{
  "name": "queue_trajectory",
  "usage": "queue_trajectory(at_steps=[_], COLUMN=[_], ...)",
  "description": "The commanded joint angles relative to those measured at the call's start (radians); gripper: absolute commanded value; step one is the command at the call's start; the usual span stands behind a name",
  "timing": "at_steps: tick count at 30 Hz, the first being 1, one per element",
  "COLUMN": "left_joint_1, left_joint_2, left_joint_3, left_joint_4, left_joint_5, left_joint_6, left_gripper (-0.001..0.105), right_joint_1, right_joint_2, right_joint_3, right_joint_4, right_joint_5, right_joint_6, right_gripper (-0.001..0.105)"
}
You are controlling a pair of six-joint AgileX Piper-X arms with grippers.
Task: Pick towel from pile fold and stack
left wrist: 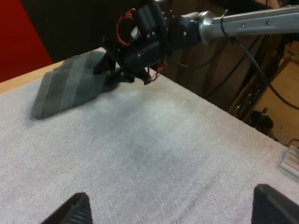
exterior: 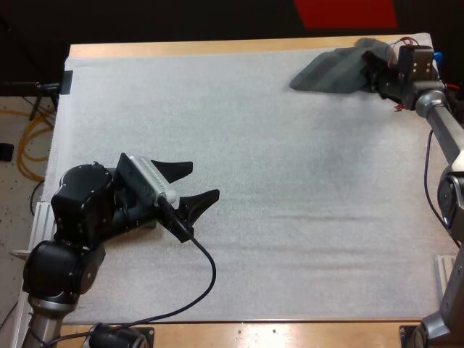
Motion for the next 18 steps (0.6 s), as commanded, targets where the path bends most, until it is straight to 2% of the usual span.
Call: queue_trajectory(at_steps=[1, 2, 6, 12, 16, 18], left_joint_1=[-0.005, -0.005, -0.005, -0.005, -0.005, -0.005], left_joint_2=[0.0, 0.0, 0.0, 0.0, 0.0, 0.0], left_joint_3=[-0.007, -0.007, -0.007, -0.007, -0.007, -0.007], left_joint_4=[-0.018, -0.018, -0.018, -0.018, -0.018, -0.018], left_joint_5=[0.013, 0.013, 0.013, 0.013, 0.013, 0.013], left_joint_6=[-0.007, -0.008, -0.008, -0.008, -0.005, -0.004], left_gripper=[0.067, 0.067, 0.067, 0.067, 0.067, 0.067], right_joint_1=[0.003, 0.003, 0.008, 0.039, 0.086, 0.109], right_joint_2=[-0.013, -0.016, -0.061, -0.225, -0.392, -0.458], right_joint_3=[-0.01, -0.01, -0.01, -0.01, -0.01, -0.01], right_joint_4=[-0.005, -0.004, 0.002, 0.022, 0.104, 0.157], right_joint_5=[-0.031, -0.053, -0.085, -0.083, -0.05, -0.012], right_joint_6=[-0.007, -0.005, -0.075, -0.321, -0.535, -0.608], right_gripper=[0.004, 0.0, 0.001, 0.001, 0.001, 0.001])
